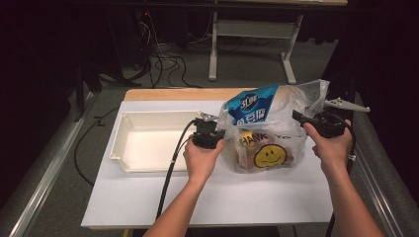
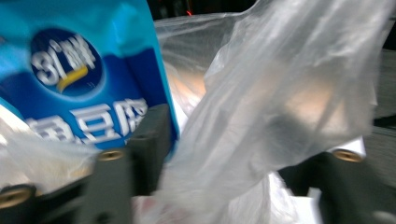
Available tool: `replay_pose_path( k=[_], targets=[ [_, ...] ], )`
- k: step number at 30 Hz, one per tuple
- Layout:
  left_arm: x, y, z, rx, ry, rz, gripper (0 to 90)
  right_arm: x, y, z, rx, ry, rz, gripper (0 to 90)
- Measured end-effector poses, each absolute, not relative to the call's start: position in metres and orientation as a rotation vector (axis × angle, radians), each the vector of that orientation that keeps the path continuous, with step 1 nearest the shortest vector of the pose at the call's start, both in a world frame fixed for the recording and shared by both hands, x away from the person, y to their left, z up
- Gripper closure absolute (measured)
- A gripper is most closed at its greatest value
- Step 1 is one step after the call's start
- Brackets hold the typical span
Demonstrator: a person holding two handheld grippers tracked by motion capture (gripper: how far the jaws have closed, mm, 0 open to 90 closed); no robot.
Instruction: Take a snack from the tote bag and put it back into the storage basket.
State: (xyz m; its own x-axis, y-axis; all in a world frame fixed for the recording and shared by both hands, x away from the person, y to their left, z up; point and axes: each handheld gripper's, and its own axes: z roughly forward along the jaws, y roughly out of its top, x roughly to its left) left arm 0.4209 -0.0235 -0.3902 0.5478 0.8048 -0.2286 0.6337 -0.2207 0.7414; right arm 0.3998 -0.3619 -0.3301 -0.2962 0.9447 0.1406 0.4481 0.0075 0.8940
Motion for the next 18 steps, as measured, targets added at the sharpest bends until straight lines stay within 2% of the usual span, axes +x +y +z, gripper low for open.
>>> replay_pose_path(
  k=[2,4,5,7,10,12,14,18],
  targets=[
    [0.419,-0.029,-0.399,1.992,1.155,0.231,82.9,0.4,-0.363,-0.329,1.438,1.737,1.248,32.0],
    [0.416,-0.033,-0.406,1.996,1.159,0.232,81.4,0.402,-0.363,-0.329,1.434,1.734,1.249,35.1],
    [0.415,-0.034,-0.41,1.995,1.165,0.226,81.0,0.403,-0.363,-0.331,1.429,1.751,1.244,42.5],
    [0.411,-0.037,-0.416,1.995,1.156,0.212,82.5,0.406,-0.362,-0.335,1.421,1.806,1.238,65.5],
    [0.403,-0.038,-0.424,1.955,1.162,0.19,88.0,0.411,-0.365,-0.343,1.462,1.864,1.171,82.5],
    [0.401,-0.037,-0.428,1.93,1.169,0.191,88.2,0.413,-0.37,-0.351,1.491,1.863,1.139,86.5],
    [0.401,-0.037,-0.429,1.918,1.178,0.195,87.9,0.415,-0.372,-0.355,1.513,1.87,1.126,87.0],
    [0.404,-0.035,-0.435,1.902,1.198,0.179,85.7,0.424,-0.377,-0.387,1.608,1.931,1.007,86.8]
  ],
)
